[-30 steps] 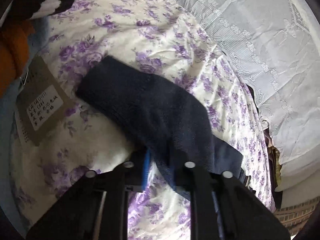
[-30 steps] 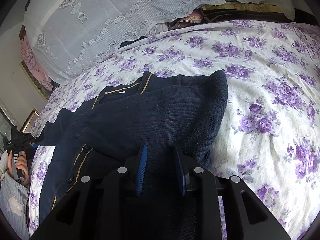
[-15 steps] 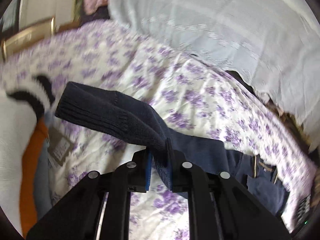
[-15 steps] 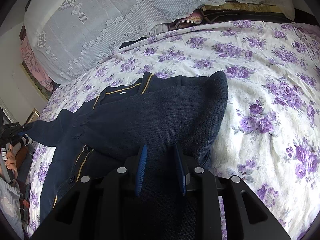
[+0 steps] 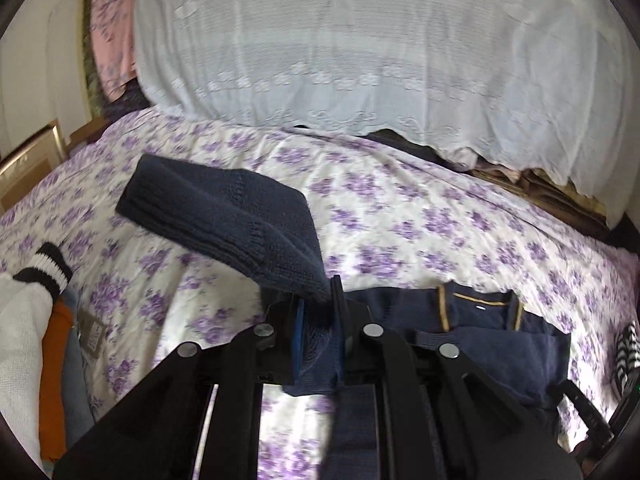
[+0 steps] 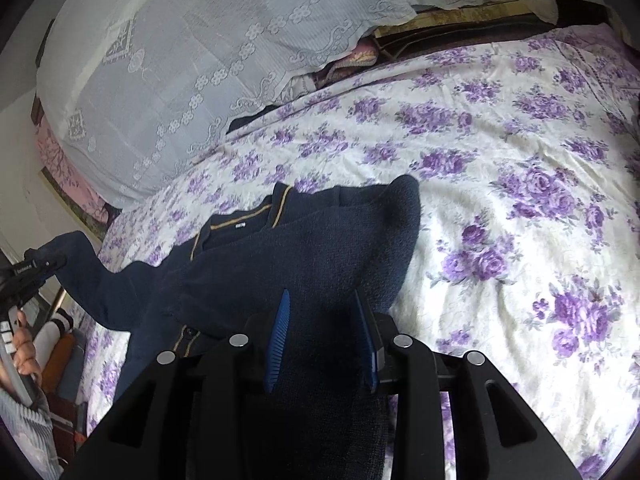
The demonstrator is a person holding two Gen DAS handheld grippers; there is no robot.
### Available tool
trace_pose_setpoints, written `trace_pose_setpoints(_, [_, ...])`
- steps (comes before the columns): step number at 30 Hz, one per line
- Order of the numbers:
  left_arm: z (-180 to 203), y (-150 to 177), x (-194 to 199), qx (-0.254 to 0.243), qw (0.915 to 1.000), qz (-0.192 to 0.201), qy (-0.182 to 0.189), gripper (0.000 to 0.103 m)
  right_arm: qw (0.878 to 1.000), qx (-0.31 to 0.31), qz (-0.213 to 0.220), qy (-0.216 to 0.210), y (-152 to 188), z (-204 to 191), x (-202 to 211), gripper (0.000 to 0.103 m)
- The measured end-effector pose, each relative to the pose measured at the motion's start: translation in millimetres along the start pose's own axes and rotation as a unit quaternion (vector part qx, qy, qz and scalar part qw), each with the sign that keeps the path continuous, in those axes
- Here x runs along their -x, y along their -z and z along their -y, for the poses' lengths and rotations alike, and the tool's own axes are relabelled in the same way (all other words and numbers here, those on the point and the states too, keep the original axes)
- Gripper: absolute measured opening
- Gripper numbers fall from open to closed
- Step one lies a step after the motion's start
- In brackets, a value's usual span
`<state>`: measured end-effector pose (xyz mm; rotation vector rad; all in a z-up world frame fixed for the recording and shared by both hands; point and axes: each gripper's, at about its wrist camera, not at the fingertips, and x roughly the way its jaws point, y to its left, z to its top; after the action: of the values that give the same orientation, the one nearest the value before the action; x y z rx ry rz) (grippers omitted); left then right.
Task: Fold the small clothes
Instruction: 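Lift the sleeve with the left tool and fold it over the cardigan body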
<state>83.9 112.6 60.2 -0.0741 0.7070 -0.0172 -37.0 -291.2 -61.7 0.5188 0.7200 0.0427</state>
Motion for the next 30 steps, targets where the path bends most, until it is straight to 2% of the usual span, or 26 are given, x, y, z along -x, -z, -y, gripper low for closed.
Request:
trace_pose_setpoints(8, [65.4,7.8,-3.6,-0.048,0.9986,0.000,0.020,0.010,1.000,-0.025,0.016,-0.010,-7.3,9.4,11.0,0.037])
trace_pose_setpoints(16, [144.0,29.3,-7.3,-0.099,0.9930,-0.006,0.063,0.010,0.998,-0.057,0.029,-0.020,-12.9,22.6,19.8,0.037])
trace_pose_setpoints(23, [212.7,81.5,-41.2,-0.144,0.9839,-0.054,0.092,0.010,0.996,-0.083,0.031,-0.024,-15.8,33.5,20.8,0.037])
trace_pose_setpoints(28, [239.9,125.1,-65.2,-0.192,0.9754,-0.080,0.072,0.010,0.995,-0.090,0.032,-0.027,-17.2,36.2,21.2,0.038])
trace_pose_setpoints(30, [239.8,130.6,-63.8,-0.200,0.9731,-0.085,0.077,0.020,0.995,-0.090,0.031,-0.028,-16.9,35.8,21.4,0.038])
